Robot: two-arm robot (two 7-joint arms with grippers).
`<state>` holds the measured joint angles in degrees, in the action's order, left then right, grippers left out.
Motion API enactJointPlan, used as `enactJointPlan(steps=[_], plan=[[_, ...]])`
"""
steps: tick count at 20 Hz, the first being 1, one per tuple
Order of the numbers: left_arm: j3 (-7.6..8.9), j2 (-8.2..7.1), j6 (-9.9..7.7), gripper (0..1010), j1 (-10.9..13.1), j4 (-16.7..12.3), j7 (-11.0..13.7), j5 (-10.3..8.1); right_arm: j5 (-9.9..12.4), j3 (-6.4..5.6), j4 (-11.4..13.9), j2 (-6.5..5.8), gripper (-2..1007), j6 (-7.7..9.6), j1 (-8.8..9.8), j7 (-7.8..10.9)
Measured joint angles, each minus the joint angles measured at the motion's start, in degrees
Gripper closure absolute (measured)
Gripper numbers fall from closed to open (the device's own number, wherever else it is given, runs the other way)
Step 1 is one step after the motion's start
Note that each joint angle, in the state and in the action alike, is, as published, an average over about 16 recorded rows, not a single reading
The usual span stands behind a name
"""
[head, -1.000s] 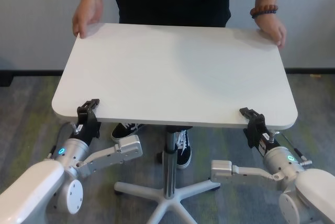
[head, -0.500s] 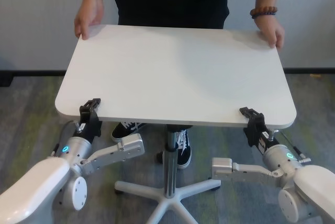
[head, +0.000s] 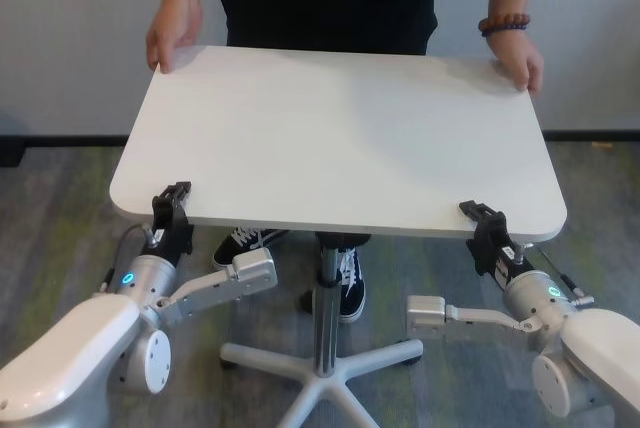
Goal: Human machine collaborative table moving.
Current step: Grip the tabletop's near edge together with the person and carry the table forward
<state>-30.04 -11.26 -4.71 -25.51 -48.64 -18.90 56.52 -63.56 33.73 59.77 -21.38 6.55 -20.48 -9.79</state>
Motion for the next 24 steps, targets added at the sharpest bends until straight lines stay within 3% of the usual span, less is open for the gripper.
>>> enactJointPlan(steps=[16, 24], plan=[[0.03, 0.6, -0.08, 684, -1.38, 2.41, -1.61, -0.43, 1.13, 0.8, -3.13, 0.81, 756, -0.97, -1.79, -1.23], [0.14, 0.73, 1.18, 684, -1.84, 3.46, -2.05, -1.23, 1.8, 0.84, -4.56, 1.4, 759, -1.37, -2.43, -2.67]])
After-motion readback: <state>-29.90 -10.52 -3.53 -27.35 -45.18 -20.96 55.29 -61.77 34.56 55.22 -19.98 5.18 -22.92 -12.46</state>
